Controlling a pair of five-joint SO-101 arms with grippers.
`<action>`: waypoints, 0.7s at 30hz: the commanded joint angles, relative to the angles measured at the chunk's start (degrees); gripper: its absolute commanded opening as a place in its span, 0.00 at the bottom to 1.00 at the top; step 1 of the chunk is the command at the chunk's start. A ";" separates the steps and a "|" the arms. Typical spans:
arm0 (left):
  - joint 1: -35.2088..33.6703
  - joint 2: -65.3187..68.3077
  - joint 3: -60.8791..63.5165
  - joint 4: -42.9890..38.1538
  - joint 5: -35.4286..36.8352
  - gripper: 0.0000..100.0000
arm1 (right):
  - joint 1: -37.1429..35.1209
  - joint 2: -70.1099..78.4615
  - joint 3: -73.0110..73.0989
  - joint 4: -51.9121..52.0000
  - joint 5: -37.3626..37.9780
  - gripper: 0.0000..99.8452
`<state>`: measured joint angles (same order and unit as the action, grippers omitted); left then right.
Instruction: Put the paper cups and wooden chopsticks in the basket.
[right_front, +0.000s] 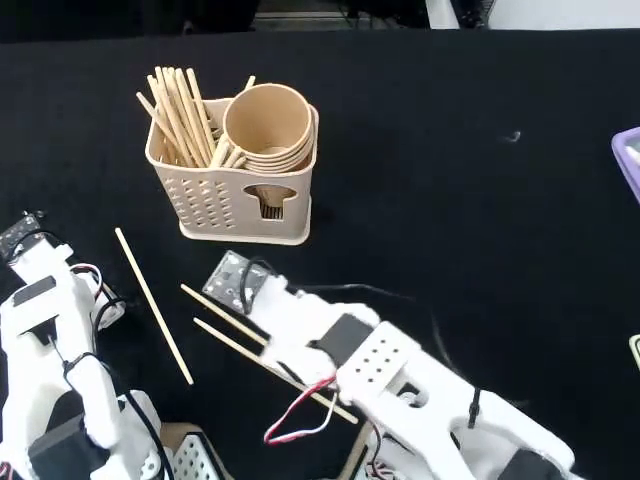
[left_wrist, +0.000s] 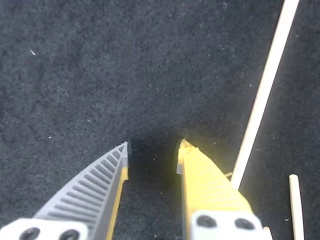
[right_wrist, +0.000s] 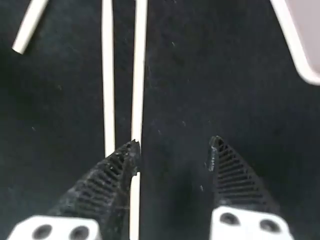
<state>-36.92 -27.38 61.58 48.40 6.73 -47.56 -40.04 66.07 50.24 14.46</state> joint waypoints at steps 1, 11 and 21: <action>-0.04 -1.85 -0.84 -0.70 0.26 0.17 | -5.80 3.03 -1.19 -2.46 -4.66 0.23; -0.04 -1.85 -0.84 -0.70 0.18 0.17 | -9.85 14.02 -2.24 -7.82 -7.03 0.23; -0.31 -1.85 -0.84 -0.70 0.18 0.17 | -5.10 27.03 -7.69 -9.32 -6.51 0.22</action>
<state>-36.92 -27.38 61.58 48.31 6.73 -54.77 -17.19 63.52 37.93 7.69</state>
